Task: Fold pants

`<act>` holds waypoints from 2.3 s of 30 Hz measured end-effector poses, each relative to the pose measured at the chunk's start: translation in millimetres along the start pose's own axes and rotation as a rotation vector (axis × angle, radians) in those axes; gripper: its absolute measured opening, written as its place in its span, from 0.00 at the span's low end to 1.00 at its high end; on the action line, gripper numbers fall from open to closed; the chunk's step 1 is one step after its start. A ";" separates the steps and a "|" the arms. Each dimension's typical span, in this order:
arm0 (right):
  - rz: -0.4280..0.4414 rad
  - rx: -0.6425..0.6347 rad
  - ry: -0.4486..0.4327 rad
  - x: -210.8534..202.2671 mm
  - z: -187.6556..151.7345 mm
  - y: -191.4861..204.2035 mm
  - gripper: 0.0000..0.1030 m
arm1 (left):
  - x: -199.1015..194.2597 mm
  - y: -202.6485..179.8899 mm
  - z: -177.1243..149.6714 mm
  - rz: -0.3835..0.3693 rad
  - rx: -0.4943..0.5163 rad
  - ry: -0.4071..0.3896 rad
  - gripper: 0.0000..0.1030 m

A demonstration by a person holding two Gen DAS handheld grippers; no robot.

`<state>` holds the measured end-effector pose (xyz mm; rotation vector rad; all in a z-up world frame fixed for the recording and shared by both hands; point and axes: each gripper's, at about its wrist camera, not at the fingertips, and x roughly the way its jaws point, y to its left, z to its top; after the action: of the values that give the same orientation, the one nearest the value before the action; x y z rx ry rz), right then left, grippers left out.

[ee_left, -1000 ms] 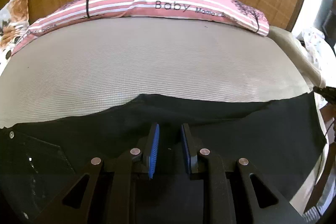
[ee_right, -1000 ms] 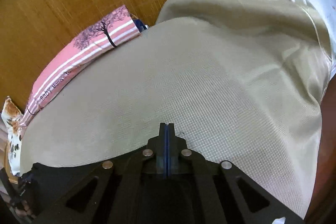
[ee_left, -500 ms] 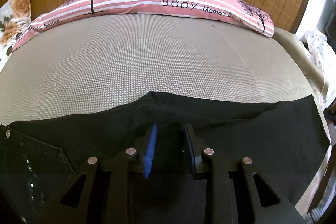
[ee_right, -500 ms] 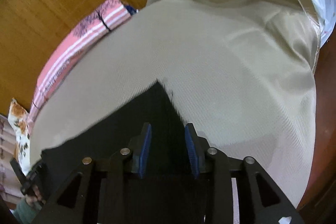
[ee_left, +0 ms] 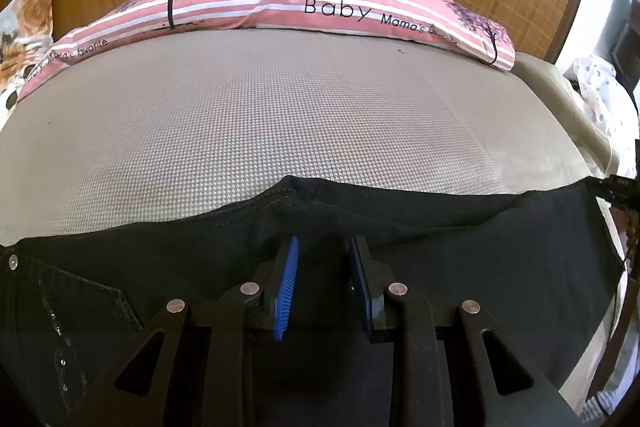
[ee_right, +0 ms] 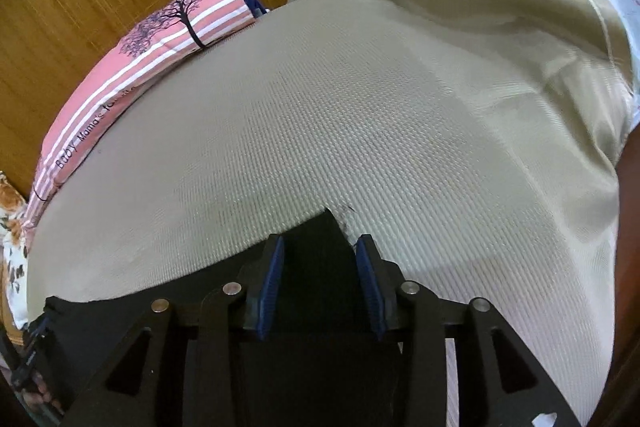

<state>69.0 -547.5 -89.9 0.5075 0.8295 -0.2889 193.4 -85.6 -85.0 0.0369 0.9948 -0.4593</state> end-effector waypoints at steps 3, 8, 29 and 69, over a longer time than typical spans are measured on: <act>-0.037 -0.066 -0.009 -0.6 -1.7 6.7 0.26 | 0.2 -0.6 -0.4 0.001 -0.001 -0.003 0.27; -0.071 -0.098 -0.040 -11.1 -3.2 6.3 0.11 | -0.7 -4.8 -1.7 0.021 0.001 -0.010 0.27; -0.059 -0.203 -0.080 -10.7 -14.8 23.6 0.04 | -2.9 -7.2 2.3 0.127 0.013 -0.053 0.27; -0.212 -0.035 -0.032 -76.0 -134.6 -23.7 0.02 | -46.1 24.5 -70.1 0.109 -0.034 -0.007 0.35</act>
<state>-74.9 -491.9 -115.6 0.3814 0.8573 -0.4752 125.9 -30.5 -90.4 0.0583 0.9888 -0.3426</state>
